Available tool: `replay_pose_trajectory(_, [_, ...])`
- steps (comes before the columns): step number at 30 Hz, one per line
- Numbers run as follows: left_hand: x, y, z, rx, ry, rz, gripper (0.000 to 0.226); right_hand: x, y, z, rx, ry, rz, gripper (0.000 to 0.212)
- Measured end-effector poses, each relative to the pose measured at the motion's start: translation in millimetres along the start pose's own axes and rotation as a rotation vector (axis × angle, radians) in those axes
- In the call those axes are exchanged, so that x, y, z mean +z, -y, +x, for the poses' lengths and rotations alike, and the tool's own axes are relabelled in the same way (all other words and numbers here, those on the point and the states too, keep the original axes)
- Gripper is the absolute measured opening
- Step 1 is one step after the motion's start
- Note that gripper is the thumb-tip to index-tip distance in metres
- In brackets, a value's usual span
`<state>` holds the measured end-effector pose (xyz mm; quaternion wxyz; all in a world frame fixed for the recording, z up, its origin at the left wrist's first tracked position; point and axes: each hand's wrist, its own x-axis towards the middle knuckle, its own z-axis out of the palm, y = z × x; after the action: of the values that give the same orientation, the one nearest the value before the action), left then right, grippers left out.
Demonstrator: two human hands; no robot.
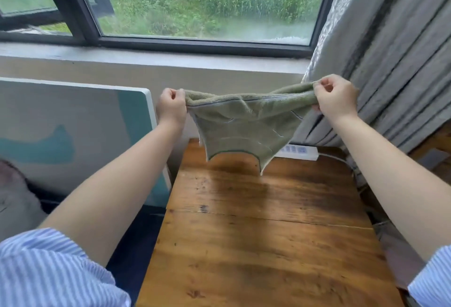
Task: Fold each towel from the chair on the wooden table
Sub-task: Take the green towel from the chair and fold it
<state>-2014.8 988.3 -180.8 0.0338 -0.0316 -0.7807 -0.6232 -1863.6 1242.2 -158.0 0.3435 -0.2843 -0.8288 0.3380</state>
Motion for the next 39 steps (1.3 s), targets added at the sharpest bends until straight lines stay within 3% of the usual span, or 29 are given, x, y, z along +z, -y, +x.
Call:
replay_pose_trajectory(3, [-11, 38, -10, -0.034, 0.059, 0.254, 0.033, 8, -28, -31, 0.106, 0.074, -0.077, 0.021])
replay_pose_trajectory(6, [-22, 83, -26, -0.127, 0.246, 0.530, 0.029, 19, -64, -74, 0.224, 0.164, -0.239, 0.020])
replay_pose_trajectory(10, [-30, 139, -69, -0.238, 0.541, 0.856, 0.019, 32, -117, -142, 0.424, 0.409, -0.453, 0.014])
replay_pose_trajectory(14, [-33, 190, -120, -0.385, 0.768, 0.989, 0.019, 40, -155, -212, 0.592, 0.590, -0.623, 0.021])
replay_pose_trajectory(19, [-46, 233, -162, -0.465, 0.846, 1.120, 0.033, 34, -183, -274, 0.706, 0.761, -0.727, 0.022])
replay_pose_trajectory(22, [-55, 242, -174, -0.472, 0.969, 1.262, 0.023, 33, -191, -294, 0.720, 0.894, -0.801, 0.022])
replay_pose_trajectory(26, [-64, 244, -189, -0.510, 1.258, 1.492, 0.038, 34, -188, -311, 0.716, 1.281, -0.966, 0.012])
replay_pose_trajectory(28, [-68, 247, -198, -0.554, 1.427, 1.538, 0.033, 36, -187, -321, 0.712, 1.502, -1.064, 0.032])
replay_pose_trajectory(30, [-71, 247, -206, -0.668, 1.519, 1.495, 0.018, 37, -184, -327, 0.700, 1.666, -1.137, 0.033])
replay_pose_trajectory(33, [-69, 250, -208, -0.727, 1.478, 1.442, 0.036, 40, -177, -327, 0.774, 1.598, -1.137, 0.022])
replay_pose_trajectory(34, [-66, 250, -206, -0.683, 1.397, 1.426, 0.035, 40, -176, -323, 0.766, 1.486, -1.099, 0.010])
replay_pose_trajectory(36, [-60, 250, -197, -0.522, 1.177, 1.418, 0.023, 45, -175, -311, 0.721, 1.181, -1.039, 0.021])
replay_pose_trajectory(39, [-46, 248, -175, -0.368, 0.974, 1.392, 0.014, 60, -173, -283, 0.582, 0.970, -0.995, 0.023])
